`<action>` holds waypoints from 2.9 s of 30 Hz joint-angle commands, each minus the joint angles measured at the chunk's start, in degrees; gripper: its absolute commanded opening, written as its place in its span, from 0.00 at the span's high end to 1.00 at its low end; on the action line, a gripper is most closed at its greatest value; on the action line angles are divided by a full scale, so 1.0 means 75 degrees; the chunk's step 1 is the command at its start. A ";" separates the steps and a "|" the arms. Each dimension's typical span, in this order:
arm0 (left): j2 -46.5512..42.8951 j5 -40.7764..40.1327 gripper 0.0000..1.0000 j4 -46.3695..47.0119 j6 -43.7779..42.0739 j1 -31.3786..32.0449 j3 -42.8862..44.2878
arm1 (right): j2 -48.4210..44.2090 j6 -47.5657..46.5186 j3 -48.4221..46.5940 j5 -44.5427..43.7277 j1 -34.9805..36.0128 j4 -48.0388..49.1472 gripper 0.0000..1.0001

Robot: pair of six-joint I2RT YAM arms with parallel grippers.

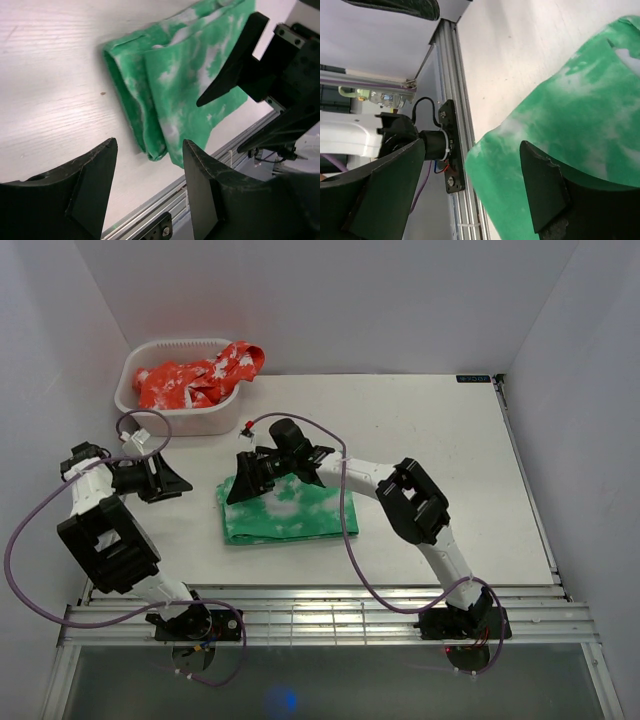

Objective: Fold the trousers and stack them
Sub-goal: Fold the trousers, then neatly place the folded trousers to the corner

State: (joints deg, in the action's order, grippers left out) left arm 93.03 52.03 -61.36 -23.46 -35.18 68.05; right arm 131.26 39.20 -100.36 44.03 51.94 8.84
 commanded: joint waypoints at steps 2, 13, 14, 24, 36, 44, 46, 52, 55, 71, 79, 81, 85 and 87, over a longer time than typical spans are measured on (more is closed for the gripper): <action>-0.1001 0.1441 0.36 -0.1191 -0.2022 0.0387 0.0500 | -0.1351 -0.1120 0.0091 0.0983 -0.0643 0.0077 0.18; -0.0500 0.0539 0.59 -0.1263 -0.1278 0.3881 0.0302 | -0.3579 -0.6313 0.1743 0.2004 -0.3175 -0.5440 0.17; -0.0197 0.0493 0.60 -0.1368 -0.1324 0.4021 0.0267 | -0.3603 -0.6595 0.1837 0.2085 -0.3199 -0.5827 0.18; 0.2627 -0.1087 0.73 -0.0882 -0.0858 0.3555 -0.0366 | -0.2034 -0.7219 0.2681 0.3071 -0.3140 -0.6957 0.26; 0.2738 -0.1033 0.58 -0.0804 -0.1519 0.2792 0.0193 | -0.1831 -0.6163 0.3479 0.1873 -0.3328 -0.5690 0.32; 0.1085 0.0678 0.46 -0.0776 -0.1432 0.2804 0.1216 | -0.2666 -0.6340 0.0949 0.2321 -0.3527 -0.5960 0.19; 0.1095 0.0972 0.46 -0.0305 -0.1010 0.2850 0.1134 | -0.2398 -0.6293 0.0492 0.2227 -0.3527 -0.5902 0.18; 0.2090 0.0915 0.48 0.1792 0.0888 0.2874 0.0712 | -0.0911 -0.5089 0.0793 0.2004 -0.3621 -0.3941 0.20; 0.2581 0.0739 0.48 0.2754 0.1674 0.2874 0.0524 | -0.0208 -0.4221 0.0983 0.1852 -0.3761 -0.3313 0.21; 0.0477 -0.0935 0.03 0.1643 0.1148 0.2780 0.2154 | -0.3272 -0.6783 0.1425 -0.1226 -0.2570 -0.4589 0.13; -0.1856 -0.2506 0.02 0.1526 0.2096 0.2558 0.1684 | -0.2927 -0.6693 0.1406 -0.4381 0.0220 -0.4693 0.11; -0.1986 -0.2531 0.02 0.1269 0.2156 0.2534 0.1719 | -0.2550 -0.6656 0.1066 -0.4836 0.0491 -0.4823 0.10; -0.2139 -0.2519 0.02 0.1022 0.2226 0.2523 0.1684 | -0.1217 -0.6668 0.0503 -0.5413 0.0844 -0.5186 0.10; -0.2174 -0.2601 0.02 0.0986 0.2203 0.2511 0.1684 | -0.0956 -0.6935 0.0559 -0.5729 0.0774 -0.5420 0.09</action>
State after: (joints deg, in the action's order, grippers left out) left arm 77.54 34.57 -51.37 -8.01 -16.03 81.30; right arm 122.13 -10.85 -94.37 8.64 58.37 -26.52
